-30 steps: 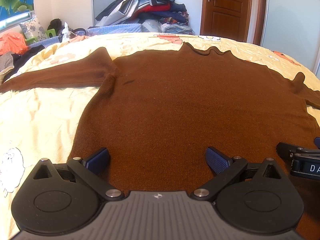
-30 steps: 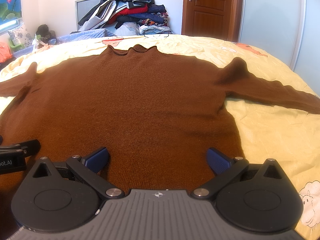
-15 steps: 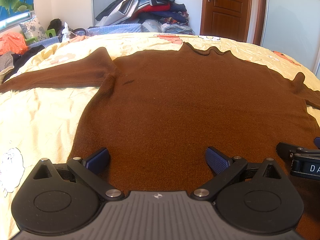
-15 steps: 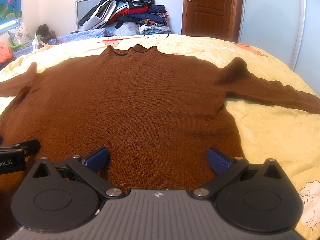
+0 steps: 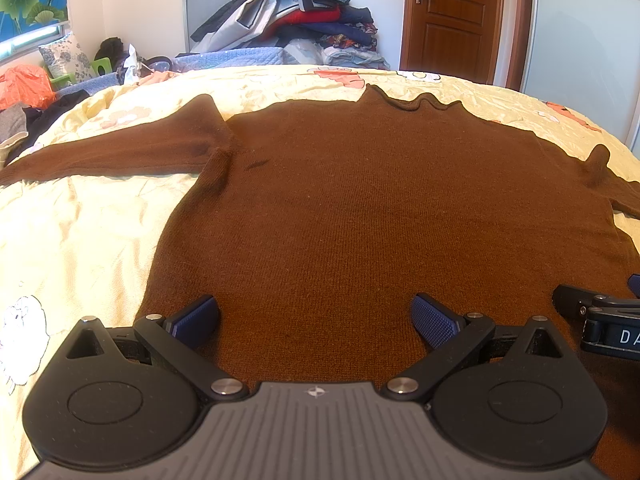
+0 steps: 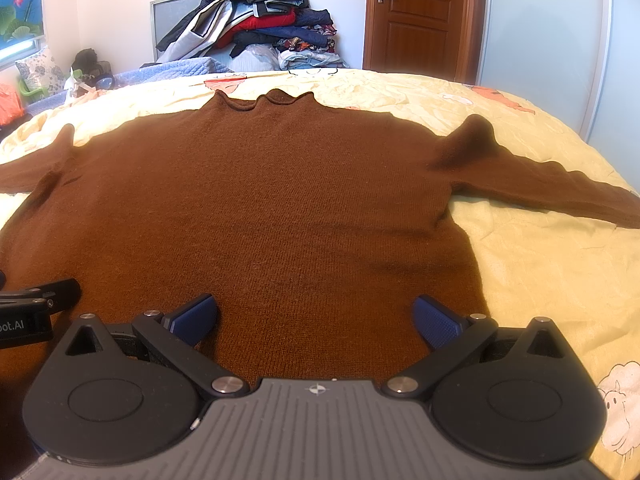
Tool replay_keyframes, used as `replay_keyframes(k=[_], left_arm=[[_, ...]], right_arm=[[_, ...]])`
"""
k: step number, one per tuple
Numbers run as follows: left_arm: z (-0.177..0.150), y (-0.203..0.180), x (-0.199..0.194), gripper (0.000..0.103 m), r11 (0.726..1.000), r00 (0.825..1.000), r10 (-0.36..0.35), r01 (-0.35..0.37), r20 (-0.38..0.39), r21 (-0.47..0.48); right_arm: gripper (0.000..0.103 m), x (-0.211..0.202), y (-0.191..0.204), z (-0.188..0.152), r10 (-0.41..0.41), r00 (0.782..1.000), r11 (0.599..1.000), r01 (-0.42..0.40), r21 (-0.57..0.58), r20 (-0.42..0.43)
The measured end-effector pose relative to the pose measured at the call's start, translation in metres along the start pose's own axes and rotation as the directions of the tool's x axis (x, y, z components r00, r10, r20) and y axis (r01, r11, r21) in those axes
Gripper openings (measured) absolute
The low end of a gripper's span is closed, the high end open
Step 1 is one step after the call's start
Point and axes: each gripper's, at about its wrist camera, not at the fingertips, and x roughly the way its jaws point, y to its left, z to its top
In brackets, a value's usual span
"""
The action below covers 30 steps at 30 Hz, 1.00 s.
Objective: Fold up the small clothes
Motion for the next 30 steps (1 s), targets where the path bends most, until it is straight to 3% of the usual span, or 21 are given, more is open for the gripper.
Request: replay_keyframes(k=[17, 20, 23, 25, 27, 28, 30], left_arm=[[0.0, 0.0, 0.0, 0.103, 1.0, 1.0, 0.0, 0.0, 0.0, 0.0], [0.0, 0.0, 0.0, 0.103, 1.0, 1.0, 0.0, 0.0, 0.0, 0.0], [0.0, 0.0, 0.0, 0.103, 1.0, 1.0, -0.001, 0.001, 0.0, 0.0], [0.0, 0.0, 0.0, 0.103, 1.0, 1.0, 0.0, 0.0, 0.001, -0.001], [0.0, 0.0, 0.0, 0.103, 1.0, 1.0, 0.0, 0.0, 0.0, 0.0], [0.0, 0.0, 0.0, 0.103, 1.0, 1.0, 0.0, 0.0, 0.001, 0.0], [0.0, 0.0, 0.0, 0.103, 1.0, 1.0, 0.0, 0.0, 0.001, 0.0]], right_arm=[[0.103, 0.0, 0.0, 0.0, 0.0, 1.0, 1.0, 0.0, 0.0, -0.001], [0.103, -0.003, -0.006, 0.003, 0.04, 0.999, 0.999, -0.04, -0.007, -0.015], [0.103, -0.023, -0.036, 0.018, 0.062, 0.996, 0.995, -0.067, 0.068, 0.065], [0.103, -0.043, -0.078, 0.031, 0.007, 0.981, 0.991, -0.033, 0.132, 0.193], [0.103, -0.051, -0.122, 0.042, -0.075, 0.963, 0.98, 0.022, 0.2, 0.259], [0.103, -0.054, -0.153, 0.048, -0.117, 0.955, 0.967, 0.047, 0.251, 0.272], [0.103, -0.052, -0.214, 0.058, -0.12, 0.96, 0.931, 0.019, 0.364, 0.255]])
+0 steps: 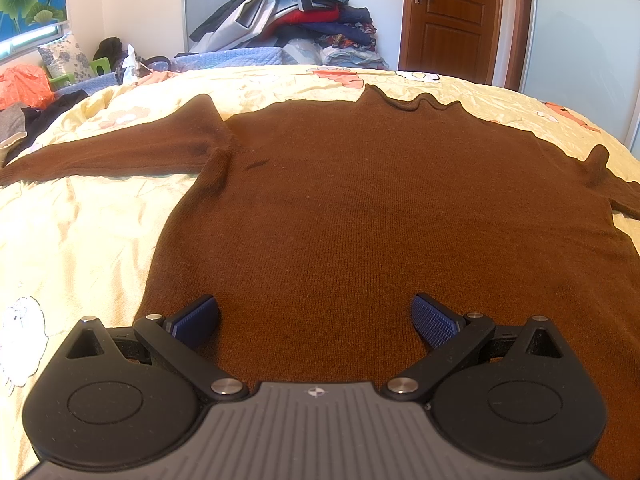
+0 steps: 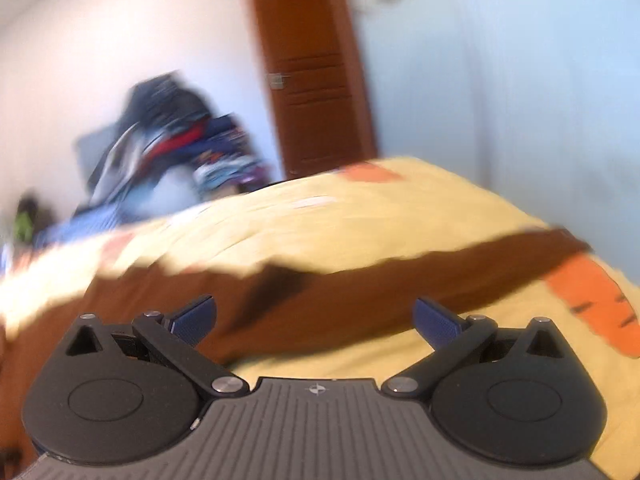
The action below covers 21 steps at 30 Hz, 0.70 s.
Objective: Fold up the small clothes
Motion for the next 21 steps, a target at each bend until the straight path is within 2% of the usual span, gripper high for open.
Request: replay_keyframes(k=[2, 4, 6, 8, 11, 15, 17, 19, 20, 21], left_arm=[[0.0, 0.0, 0.0, 0.103, 1.0, 1.0, 0.0, 0.0, 0.0, 0.0], [0.0, 0.0, 0.0, 0.103, 1.0, 1.0, 0.0, 0.0, 0.0, 0.0], [0.0, 0.0, 0.0, 0.103, 1.0, 1.0, 0.0, 0.0, 0.0, 0.0], [0.0, 0.0, 0.0, 0.103, 1.0, 1.0, 0.0, 0.0, 0.0, 0.0], [0.0, 0.0, 0.0, 0.103, 1.0, 1.0, 0.0, 0.0, 0.0, 0.0], [0.0, 0.0, 0.0, 0.103, 1.0, 1.0, 0.0, 0.0, 0.0, 0.0], [0.0, 0.001, 0.0, 0.103, 1.0, 1.0, -0.001, 0.001, 0.0, 0.0], [0.0, 0.0, 0.0, 0.103, 1.0, 1.0, -0.001, 0.001, 0.0, 0.0], [0.0, 0.001, 0.0, 0.103, 1.0, 1.0, -0.002, 0.002, 0.0, 0.0], [0.0, 0.0, 0.0, 0.103, 1.0, 1.0, -0.001, 0.001, 0.0, 0.0]], right_arm=[[0.103, 0.016, -0.068, 0.023, -0.001, 0.999, 0.978, 0.008, 0.208, -0.032], [0.103, 0.031, -0.129, 0.036, -0.038, 0.998, 0.915, 0.056, 0.4, -0.054], [0.103, 0.042, -0.182, 0.042, -0.063, 0.996, 0.826, 0.091, 0.556, -0.069], [0.1, 0.052, -0.215, 0.04, -0.056, 0.996, 0.739, 0.092, 0.667, -0.075], [0.094, 0.067, -0.238, 0.032, -0.014, 0.998, 0.666, 0.052, 0.744, -0.056], [0.08, 0.082, -0.241, 0.03, -0.013, 0.999, 0.665, 0.031, 0.746, -0.03], [0.066, 0.093, -0.247, 0.032, -0.019, 0.999, 0.676, 0.035, 0.736, -0.03], [0.043, 0.098, -0.247, 0.027, -0.036, 0.999, 0.685, 0.047, 0.727, -0.031], [0.038, 0.092, -0.252, 0.024, -0.042, 0.999, 0.683, 0.05, 0.729, -0.028], [0.024, 0.094, -0.254, 0.023, -0.049, 0.998, 0.68, 0.057, 0.731, -0.032]])
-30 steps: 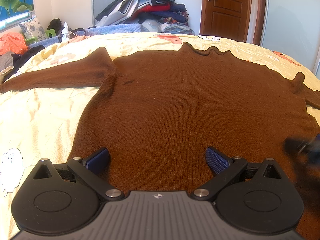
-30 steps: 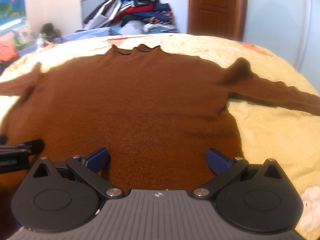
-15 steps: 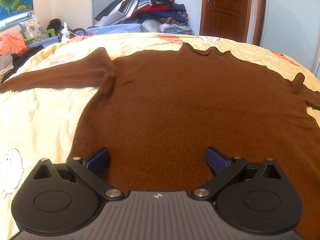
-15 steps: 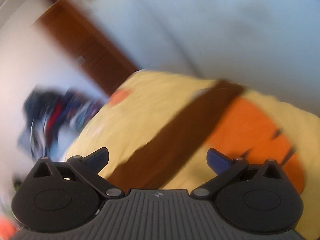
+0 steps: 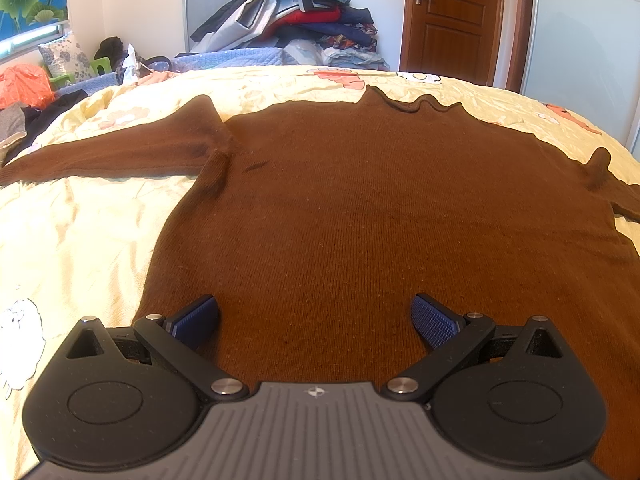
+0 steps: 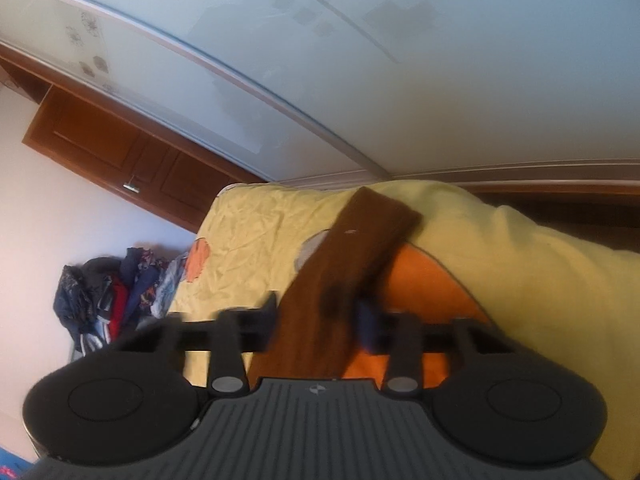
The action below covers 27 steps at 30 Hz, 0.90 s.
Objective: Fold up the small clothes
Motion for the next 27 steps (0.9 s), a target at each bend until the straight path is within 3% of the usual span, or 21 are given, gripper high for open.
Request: replay_keyframes(k=[1, 2, 5, 8, 10, 13, 14, 15, 16, 17, 21, 22, 24, 27], left_arm=[[0.0, 0.0, 0.0, 0.103, 1.0, 1.0, 0.0, 0.0, 0.0, 0.0], [0.0, 0.0, 0.0, 0.103, 1.0, 1.0, 0.0, 0.0, 0.0, 0.0], [0.001, 0.0, 0.001, 0.103, 1.0, 1.0, -0.003, 0.003, 0.0, -0.002], [0.001, 0.0, 0.001, 0.103, 1.0, 1.0, -0.001, 0.001, 0.0, -0.001], [0.001, 0.0, 0.001, 0.103, 1.0, 1.0, -0.002, 0.002, 0.0, 0.0], [0.001, 0.0, 0.001, 0.103, 1.0, 1.0, -0.002, 0.002, 0.0, 0.001], [0.002, 0.0, 0.001, 0.103, 1.0, 1.0, -0.003, 0.003, 0.0, 0.002], [0.003, -0.001, 0.002, 0.103, 1.0, 1.0, -0.004, 0.004, 0.0, 0.003], [0.003, -0.001, 0.002, 0.103, 1.0, 1.0, -0.006, 0.006, -0.001, 0.004], [0.004, 0.0, 0.002, 0.103, 1.0, 1.0, -0.008, 0.008, -0.001, 0.006], [0.007, 0.004, 0.0, 0.103, 0.999, 0.999, -0.036, 0.036, -0.011, 0.003], [0.01, 0.009, -0.002, 0.103, 0.998, 0.998, -0.06, 0.059, -0.018, -0.023], [0.023, 0.025, -0.003, 0.103, 0.971, 0.981, -0.195, 0.191, -0.013, -0.145], [0.054, 0.044, 0.016, 0.103, 0.849, 0.927, -0.375, 0.354, 0.024, -0.392]], right_arm=[[0.013, 0.002, -0.002, -0.001, -0.013, 1.0, 1.0, 0.013, 0.002, 0.003], [0.01, 0.002, -0.005, 0.001, -0.025, 1.0, 1.0, 0.025, 0.005, 0.004], [0.011, -0.006, 0.011, -0.006, -0.043, 0.998, 0.998, 0.044, -0.038, 0.038], [0.011, -0.021, 0.069, -0.045, 0.107, 0.994, 0.977, -0.105, -0.185, 0.003], [0.012, -0.03, 0.124, -0.094, 0.23, 0.968, 0.918, -0.249, -0.309, -0.095], [0.014, -0.041, 0.202, -0.192, 0.371, 0.878, 0.764, -0.474, -0.439, -0.302], [0.018, -0.042, 0.221, -0.225, 0.385, 0.845, 0.717, -0.527, -0.457, -0.371], [0.046, -0.042, 0.237, -0.257, 0.382, 0.809, 0.676, -0.574, -0.462, -0.447], [0.088, -0.039, 0.25, -0.293, 0.361, 0.769, 0.637, -0.616, -0.462, -0.528], [0.1, -0.041, 0.255, -0.32, 0.342, 0.748, 0.615, -0.636, -0.466, -0.569], [0.096, -0.059, 0.242, -0.383, 0.29, 0.711, 0.569, -0.667, -0.482, -0.64], [0.096, -0.063, 0.233, -0.387, 0.273, 0.714, 0.574, -0.659, -0.487, -0.645], [0.096, -0.076, 0.213, -0.388, 0.237, 0.743, 0.572, -0.627, -0.529, -0.626], [0.097, -0.086, 0.183, -0.373, 0.197, 0.797, 0.55, -0.571, -0.609, -0.571]])
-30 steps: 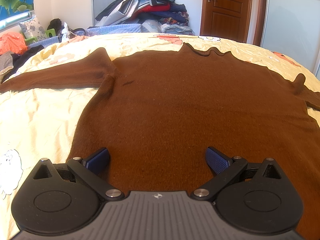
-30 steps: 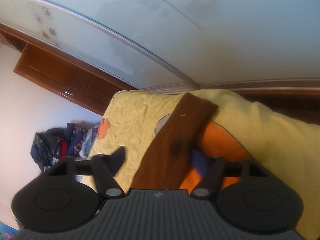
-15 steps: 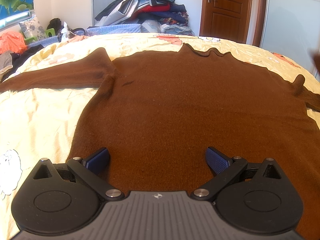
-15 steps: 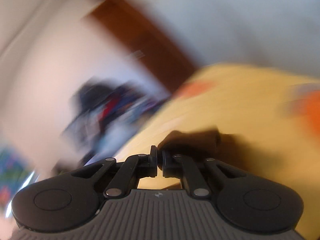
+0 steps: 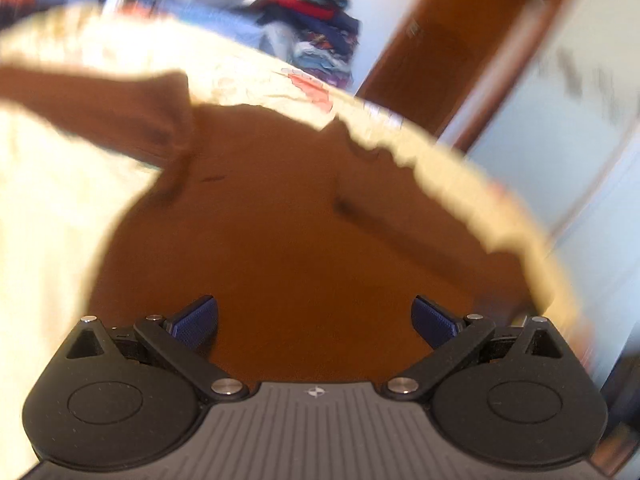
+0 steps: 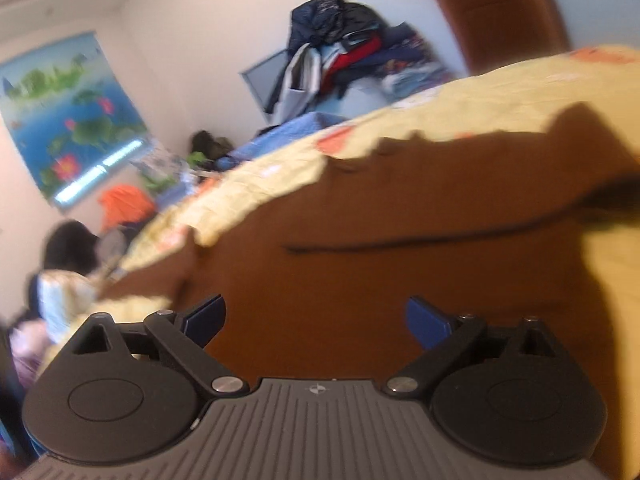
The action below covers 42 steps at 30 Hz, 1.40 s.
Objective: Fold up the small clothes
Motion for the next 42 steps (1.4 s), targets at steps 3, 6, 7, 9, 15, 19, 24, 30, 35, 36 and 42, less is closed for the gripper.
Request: replay_keyframes(k=[3, 6, 7, 9, 15, 19, 24, 30, 35, 36, 42], left_arm=[[0.035, -0.002, 0.04, 0.103, 0.983, 0.995, -0.094, 0.089, -0.027, -0.164], [0.058, -0.017, 0.088, 0.103, 0.984, 0.996, -0.067, 0.057, -0.057, -0.167], [0.062, -0.021, 0.103, 0.1, 0.985, 0.995, -0.05, 0.035, -0.086, -0.168], [0.067, -0.033, 0.124, 0.095, 0.991, 0.996, -0.017, 0.005, -0.084, -0.136], [0.071, -0.069, 0.167, 0.008, 0.983, 0.979, 0.17, -0.16, -0.109, 0.095], [0.078, -0.079, 0.144, 0.005, 0.969, 0.984, 0.181, -0.178, 0.001, 0.168], [0.096, -0.053, 0.087, 0.005, 0.94, 0.951, 0.244, -0.28, 0.19, 0.193], [0.094, 0.02, 0.095, 0.005, 0.877, 0.885, 0.448, -0.462, 0.125, 0.134], [0.074, 0.023, 0.087, 0.004, 0.861, 0.875, 0.458, -0.481, 0.159, 0.165], [0.074, 0.021, 0.087, 0.004, 0.859, 0.874, 0.459, -0.482, 0.159, 0.172], [0.081, 0.006, 0.068, 0.006, 0.838, 0.868, 0.467, -0.496, 0.169, 0.227]], right_arm=[[0.097, -0.001, -0.013, -0.011, -0.033, 0.999, 0.999, 0.033, 0.024, 0.005], [0.099, -0.003, -0.026, -0.012, -0.011, 1.0, 0.996, 0.008, 0.087, 0.027], [0.099, -0.004, -0.027, -0.014, -0.008, 0.999, 0.996, 0.005, 0.093, 0.032], [0.1, -0.002, -0.027, -0.017, -0.002, 0.999, 0.996, -0.002, 0.093, 0.034], [0.103, 0.002, -0.03, -0.017, 0.027, 0.999, 0.994, -0.031, 0.109, 0.036], [0.103, 0.002, -0.031, -0.018, 0.035, 0.999, 0.993, -0.04, 0.115, 0.038], [0.103, 0.003, -0.032, -0.019, 0.044, 0.998, 0.991, -0.049, 0.128, 0.043], [0.103, 0.003, -0.033, -0.019, 0.048, 0.998, 0.99, -0.053, 0.129, 0.042], [0.103, 0.003, -0.032, -0.019, 0.044, 0.998, 0.991, -0.049, 0.124, 0.04], [0.103, 0.003, -0.032, -0.019, 0.043, 0.998, 0.991, -0.047, 0.122, 0.039], [0.103, 0.002, -0.029, -0.015, 0.032, 0.999, 0.993, -0.034, 0.116, 0.021]])
